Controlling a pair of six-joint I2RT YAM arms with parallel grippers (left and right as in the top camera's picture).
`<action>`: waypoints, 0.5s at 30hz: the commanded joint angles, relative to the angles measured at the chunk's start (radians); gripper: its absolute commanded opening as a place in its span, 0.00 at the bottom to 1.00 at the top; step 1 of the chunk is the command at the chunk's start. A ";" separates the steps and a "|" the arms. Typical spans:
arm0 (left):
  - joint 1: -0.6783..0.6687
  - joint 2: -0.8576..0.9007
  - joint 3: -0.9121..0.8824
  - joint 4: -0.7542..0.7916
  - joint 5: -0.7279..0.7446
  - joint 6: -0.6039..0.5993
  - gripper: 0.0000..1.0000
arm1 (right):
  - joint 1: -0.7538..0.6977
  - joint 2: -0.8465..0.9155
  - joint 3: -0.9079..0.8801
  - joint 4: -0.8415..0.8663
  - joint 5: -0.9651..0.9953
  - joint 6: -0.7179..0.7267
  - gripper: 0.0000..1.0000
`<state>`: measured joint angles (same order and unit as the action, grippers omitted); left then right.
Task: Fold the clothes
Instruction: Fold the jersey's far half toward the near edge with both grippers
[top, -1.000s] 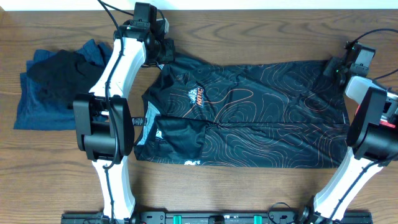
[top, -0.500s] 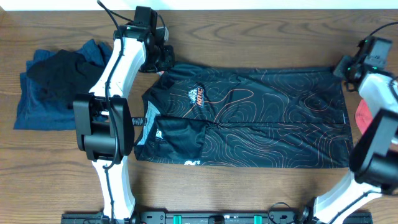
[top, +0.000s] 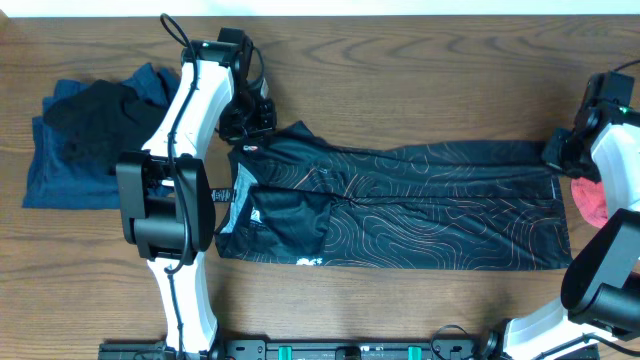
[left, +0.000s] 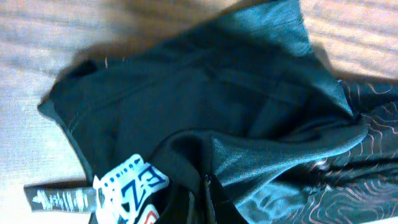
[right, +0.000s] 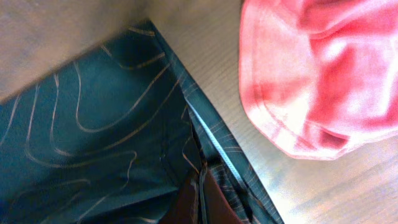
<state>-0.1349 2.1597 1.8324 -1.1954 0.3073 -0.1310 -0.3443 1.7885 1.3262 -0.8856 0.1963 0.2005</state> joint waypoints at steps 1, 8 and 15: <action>0.015 -0.045 0.002 -0.035 -0.013 0.005 0.06 | -0.032 -0.010 0.002 -0.053 0.043 -0.007 0.01; 0.023 -0.078 0.002 -0.168 -0.013 0.005 0.06 | -0.093 -0.010 0.001 -0.170 0.042 -0.006 0.01; 0.023 -0.131 0.002 -0.264 -0.013 0.006 0.06 | -0.111 -0.010 0.001 -0.206 0.032 -0.002 0.01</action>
<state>-0.1188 2.0647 1.8309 -1.4357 0.3077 -0.1307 -0.4477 1.7885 1.3262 -1.0851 0.2134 0.2005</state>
